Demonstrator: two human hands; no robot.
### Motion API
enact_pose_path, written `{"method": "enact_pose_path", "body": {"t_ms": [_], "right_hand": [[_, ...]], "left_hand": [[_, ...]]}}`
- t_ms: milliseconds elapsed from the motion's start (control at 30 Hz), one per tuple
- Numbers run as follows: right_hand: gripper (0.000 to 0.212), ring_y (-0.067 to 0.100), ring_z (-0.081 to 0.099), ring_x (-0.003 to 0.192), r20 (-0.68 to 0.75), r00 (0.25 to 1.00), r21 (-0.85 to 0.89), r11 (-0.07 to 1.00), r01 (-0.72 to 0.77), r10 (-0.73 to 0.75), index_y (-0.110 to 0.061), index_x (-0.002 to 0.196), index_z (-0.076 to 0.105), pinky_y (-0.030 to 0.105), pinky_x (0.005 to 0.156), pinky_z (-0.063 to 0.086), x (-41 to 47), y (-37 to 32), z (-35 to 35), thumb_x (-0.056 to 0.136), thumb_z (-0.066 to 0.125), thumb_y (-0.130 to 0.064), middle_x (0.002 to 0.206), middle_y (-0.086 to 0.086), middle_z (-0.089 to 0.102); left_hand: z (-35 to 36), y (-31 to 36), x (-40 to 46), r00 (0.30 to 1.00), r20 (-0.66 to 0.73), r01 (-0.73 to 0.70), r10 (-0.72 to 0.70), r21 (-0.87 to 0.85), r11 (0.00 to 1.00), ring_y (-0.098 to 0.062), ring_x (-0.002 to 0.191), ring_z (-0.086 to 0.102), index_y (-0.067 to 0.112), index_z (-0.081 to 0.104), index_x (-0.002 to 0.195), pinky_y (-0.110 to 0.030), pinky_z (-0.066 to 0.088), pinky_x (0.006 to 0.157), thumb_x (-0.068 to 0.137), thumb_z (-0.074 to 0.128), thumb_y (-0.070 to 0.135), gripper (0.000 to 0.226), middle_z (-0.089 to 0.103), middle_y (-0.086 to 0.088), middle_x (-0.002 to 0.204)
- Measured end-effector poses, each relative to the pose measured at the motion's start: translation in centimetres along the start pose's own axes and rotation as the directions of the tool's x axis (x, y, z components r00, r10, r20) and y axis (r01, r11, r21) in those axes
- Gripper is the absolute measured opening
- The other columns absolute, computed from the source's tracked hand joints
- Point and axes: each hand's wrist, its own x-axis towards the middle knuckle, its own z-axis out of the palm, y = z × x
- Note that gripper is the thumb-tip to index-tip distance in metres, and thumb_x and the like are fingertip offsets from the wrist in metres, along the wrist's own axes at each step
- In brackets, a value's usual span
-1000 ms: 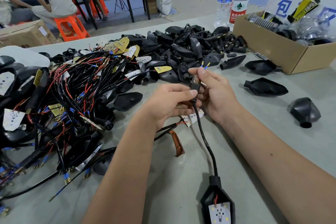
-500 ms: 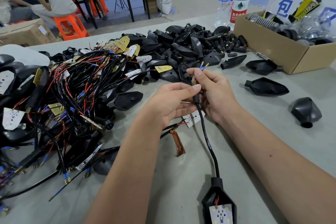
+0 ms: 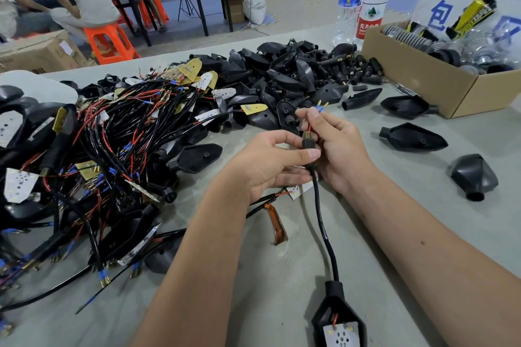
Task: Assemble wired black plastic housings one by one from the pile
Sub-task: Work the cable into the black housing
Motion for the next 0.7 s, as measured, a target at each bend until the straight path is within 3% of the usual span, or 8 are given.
{"method": "enact_pose_path", "body": {"t_ms": [100, 267, 333, 400, 467, 533, 700], "right_hand": [[0.020, 0.010, 0.045, 0.060, 0.002, 1.000, -0.042, 0.999, 0.003, -0.003, -0.014, 0.096, 0.078, 0.028, 0.059, 0.042, 0.0, 0.2, 0.1, 0.102, 0.062, -0.024, 0.075, 0.000, 0.059], [0.032, 0.012, 0.052, 0.053, 0.130, 0.991, -0.316, 0.948, 0.048, -0.007, -0.008, 0.094, 0.064, 0.022, 0.043, 0.040, -0.5, 0.7, 0.9, 0.108, 0.051, -0.034, 0.070, 0.003, 0.063], [0.041, 0.013, 0.052, 0.053, 0.236, 0.972, -0.495, 0.860, 0.124, -0.005, -0.006, 0.088, 0.067, 0.024, 0.043, 0.039, -0.9, 0.8, 1.0, 0.108, 0.051, -0.038, 0.068, 0.005, 0.066], [0.035, 0.020, 0.054, 0.059, 0.322, 0.947, -0.609, 0.765, 0.207, -0.001, -0.008, 0.087, 0.072, 0.032, 0.056, 0.044, -1.4, 0.8, 1.2, 0.104, 0.059, -0.035, 0.072, 0.013, 0.072], [0.019, 0.025, 0.052, 0.063, 0.360, 0.933, -0.617, 0.752, 0.230, 0.011, -0.015, 0.088, 0.076, 0.036, 0.061, 0.043, -1.6, 0.7, 1.2, 0.100, 0.067, -0.026, 0.075, 0.022, 0.072], [0.012, 0.027, 0.049, 0.062, 0.362, 0.932, -0.600, 0.771, 0.215, 0.022, -0.017, 0.089, 0.077, 0.033, 0.056, 0.040, -1.7, 0.6, 1.3, 0.099, 0.070, -0.021, 0.077, 0.030, 0.070], [0.007, 0.017, 0.059, 0.056, 0.359, 0.933, -0.587, 0.780, 0.217, 0.011, -0.006, 0.096, 0.075, 0.026, 0.054, 0.046, -1.6, 0.7, 1.3, 0.096, 0.072, -0.013, 0.082, 0.037, 0.066]], "left_hand": [[-0.5, 0.0, 0.1, 0.998, -0.061, -0.030, 0.026, -0.058, 0.998, -0.016, 0.057, 0.069, 0.007, 0.066, 0.103, -0.023, 0.060, 0.057, 0.085, 0.080, 0.005, 0.023, 0.074, -0.007, 0.078], [-3.2, 0.1, 0.2, 0.946, -0.314, -0.172, 0.079, -0.282, 0.944, -0.021, 0.068, 0.073, 0.005, 0.064, 0.102, -0.023, 0.060, 0.061, 0.086, 0.075, -0.004, 0.022, 0.075, -0.012, 0.087], [-4.2, 0.1, 0.3, 0.907, -0.407, -0.245, 0.103, -0.314, 0.917, -0.021, 0.071, 0.072, 0.005, 0.062, 0.097, -0.023, 0.060, 0.063, 0.087, 0.074, -0.006, 0.019, 0.070, -0.012, 0.090], [-4.8, 0.0, 0.3, 0.882, -0.457, -0.286, 0.115, -0.326, 0.901, -0.020, 0.072, 0.071, 0.006, 0.061, 0.095, -0.023, 0.059, 0.062, 0.087, 0.074, -0.006, 0.019, 0.069, -0.012, 0.092], [-5.2, -0.2, 0.3, 0.867, -0.484, -0.294, 0.119, -0.305, 0.906, -0.020, 0.072, 0.073, 0.009, 0.061, 0.096, -0.023, 0.059, 0.061, 0.086, 0.077, -0.002, 0.022, 0.071, -0.011, 0.092], [-5.3, -0.3, 0.3, 0.867, -0.483, -0.284, 0.122, -0.278, 0.918, -0.020, 0.070, 0.074, 0.012, 0.062, 0.099, -0.024, 0.059, 0.061, 0.085, 0.081, 0.004, 0.024, 0.074, -0.009, 0.090], [-5.0, -0.1, 0.3, 0.871, -0.472, -0.264, 0.133, -0.222, 0.939, -0.021, 0.068, 0.075, 0.014, 0.062, 0.105, -0.025, 0.059, 0.061, 0.084, 0.084, 0.012, 0.030, 0.077, -0.006, 0.087]]}}
